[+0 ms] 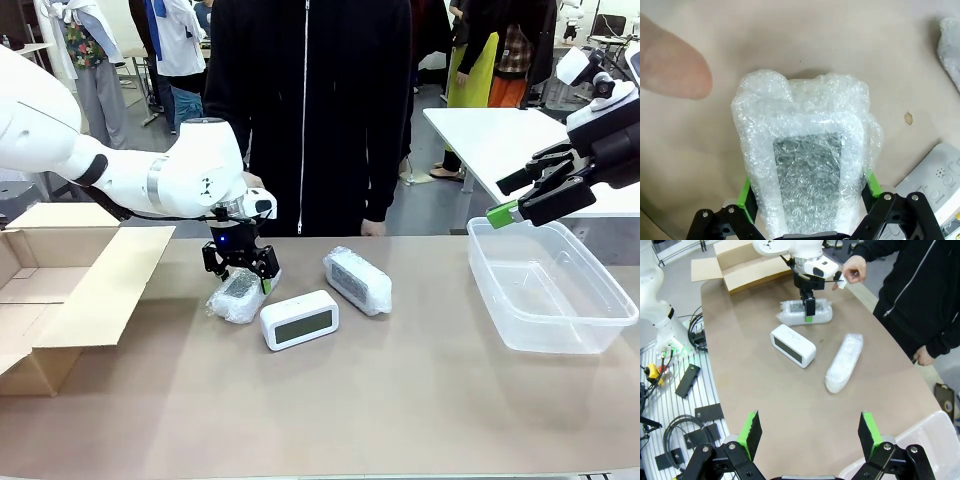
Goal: Separate and place wrapped and unwrapped clocks.
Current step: Pick up the Digital clock indicated by the person.
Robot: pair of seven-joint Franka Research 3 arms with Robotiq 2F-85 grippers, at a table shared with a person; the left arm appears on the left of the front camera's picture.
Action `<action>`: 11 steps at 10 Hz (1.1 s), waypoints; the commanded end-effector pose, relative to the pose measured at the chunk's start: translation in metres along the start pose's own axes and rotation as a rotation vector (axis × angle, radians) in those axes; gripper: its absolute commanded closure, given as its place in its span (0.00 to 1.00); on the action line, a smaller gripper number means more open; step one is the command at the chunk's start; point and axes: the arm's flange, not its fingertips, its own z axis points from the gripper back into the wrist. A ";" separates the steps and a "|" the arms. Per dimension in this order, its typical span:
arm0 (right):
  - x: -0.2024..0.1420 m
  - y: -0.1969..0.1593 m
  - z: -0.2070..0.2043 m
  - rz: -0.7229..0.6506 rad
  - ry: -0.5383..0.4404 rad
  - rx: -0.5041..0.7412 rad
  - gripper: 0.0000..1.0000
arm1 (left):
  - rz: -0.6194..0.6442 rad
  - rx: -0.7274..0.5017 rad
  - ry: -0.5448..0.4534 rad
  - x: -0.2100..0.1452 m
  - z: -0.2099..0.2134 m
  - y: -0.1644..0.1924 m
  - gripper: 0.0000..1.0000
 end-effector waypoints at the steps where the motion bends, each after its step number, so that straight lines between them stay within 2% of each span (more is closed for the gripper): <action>1: -0.001 -0.001 -0.001 0.007 -0.015 0.021 0.00 | 0.026 0.028 -0.035 0.005 0.002 -0.001 0.16; 2: -0.001 -0.001 -0.001 0.007 -0.015 0.021 0.00 | 0.031 0.031 -0.039 0.003 0.005 0.000 0.20; 3: -0.001 -0.001 -0.001 0.007 -0.015 0.021 0.00 | 0.041 0.030 -0.047 0.002 0.007 0.001 0.36; 4: -0.001 -0.001 -0.001 0.007 -0.015 0.021 0.00 | 0.041 0.029 -0.052 0.000 0.010 0.001 0.40; 5: -0.001 -0.001 -0.001 0.007 -0.015 0.021 0.00 | 0.034 0.024 -0.045 -0.003 0.013 -0.002 0.56; 7: -0.001 -0.001 -0.001 0.007 -0.015 0.021 0.00 | 0.046 0.000 -0.046 -0.012 0.025 -0.003 0.56; 10: -0.001 -0.001 -0.001 0.007 -0.015 0.021 0.00 | 0.085 0.014 -0.090 -0.077 0.091 -0.010 0.56; 11: -0.001 -0.001 -0.001 0.007 -0.015 0.021 0.00 | 0.082 0.008 -0.077 -0.098 0.111 -0.012 0.56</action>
